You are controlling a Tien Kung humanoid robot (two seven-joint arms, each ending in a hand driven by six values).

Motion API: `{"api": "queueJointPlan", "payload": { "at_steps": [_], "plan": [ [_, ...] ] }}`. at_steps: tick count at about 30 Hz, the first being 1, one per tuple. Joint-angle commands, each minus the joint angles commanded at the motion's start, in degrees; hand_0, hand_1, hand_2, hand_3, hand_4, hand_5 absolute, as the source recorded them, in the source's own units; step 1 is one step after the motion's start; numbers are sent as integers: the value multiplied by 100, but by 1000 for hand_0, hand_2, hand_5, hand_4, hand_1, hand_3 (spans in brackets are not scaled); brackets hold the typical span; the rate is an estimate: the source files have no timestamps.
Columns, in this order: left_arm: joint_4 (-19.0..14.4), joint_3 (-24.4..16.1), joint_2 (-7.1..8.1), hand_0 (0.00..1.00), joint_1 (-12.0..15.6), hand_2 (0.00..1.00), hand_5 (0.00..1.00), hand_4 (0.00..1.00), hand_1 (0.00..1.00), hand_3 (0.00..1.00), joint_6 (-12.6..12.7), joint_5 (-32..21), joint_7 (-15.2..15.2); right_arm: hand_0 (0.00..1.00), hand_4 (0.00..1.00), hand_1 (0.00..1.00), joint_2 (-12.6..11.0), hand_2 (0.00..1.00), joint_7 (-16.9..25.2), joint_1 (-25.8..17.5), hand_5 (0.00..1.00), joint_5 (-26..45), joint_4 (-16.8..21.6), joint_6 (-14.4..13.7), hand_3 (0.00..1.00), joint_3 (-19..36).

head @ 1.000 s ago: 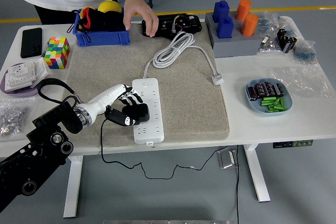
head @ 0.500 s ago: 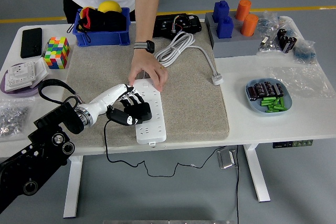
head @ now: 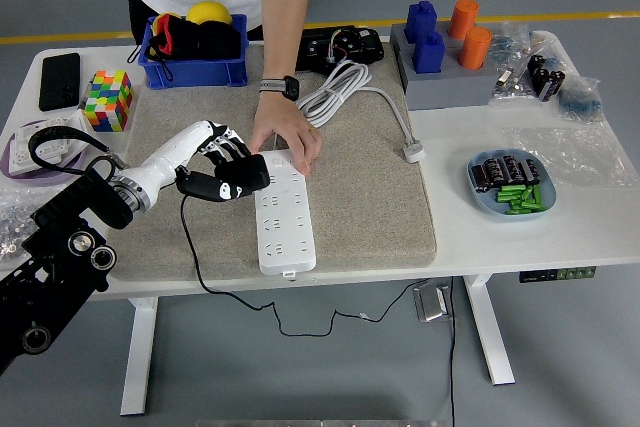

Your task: Pull the plug out,throw it away,press the button

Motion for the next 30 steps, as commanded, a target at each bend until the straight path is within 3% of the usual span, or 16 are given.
{"api": "queueJointPlan", "payload": {
  "at_steps": [6, 13, 15, 16, 21, 22, 28, 29, 30],
  "plan": [
    [674, -161, -14, 487, -110, 362, 2, 726, 331, 503, 159, 166, -108, 755, 772, 705, -8, 717, -3, -7, 659, -4, -11, 1, 728, -14],
    [1117, -162, -64, 530, -182, 398, 2, 707, 365, 540, 279, 211, -200, 755, 772, 706, -21, 717, -3, 16, 659, 3, -11, 0, 728, -34],
    [1164, -145, -70, 530, -190, 398, 2, 707, 365, 540, 321, 224, -241, 755, 772, 706, -25, 717, -3, 21, 659, 3, -12, 0, 728, -39],
    [1186, -138, -74, 616, -194, 505, 2, 737, 483, 584, 342, 235, -257, 755, 771, 705, -27, 716, -3, 22, 659, 6, -9, 0, 728, -44],
    [1269, -111, -86, 616, -205, 505, 2, 737, 483, 584, 412, 209, -369, 755, 771, 705, -36, 716, -4, 25, 659, 5, -16, 1, 728, -60],
    [1284, -107, -86, 632, -205, 547, 2, 794, 540, 665, 420, 192, -390, 756, 771, 705, -37, 716, -4, 25, 659, 5, -16, 1, 728, -64],
    [1370, -80, -90, 632, -190, 547, 2, 794, 540, 665, 406, 145, -458, 756, 771, 705, -43, 716, -2, 24, 659, 14, -9, 2, 728, -89],
    [1367, -77, -89, 657, -186, 600, 2, 839, 601, 779, 399, 138, -457, 756, 771, 705, -46, 716, -3, 21, 659, 15, -9, 2, 728, -92],
    [1364, -76, -89, 657, -183, 600, 2, 839, 601, 779, 392, 137, -453, 756, 771, 705, -48, 716, -3, 18, 659, 14, -10, 2, 728, -95]
  ]
}}
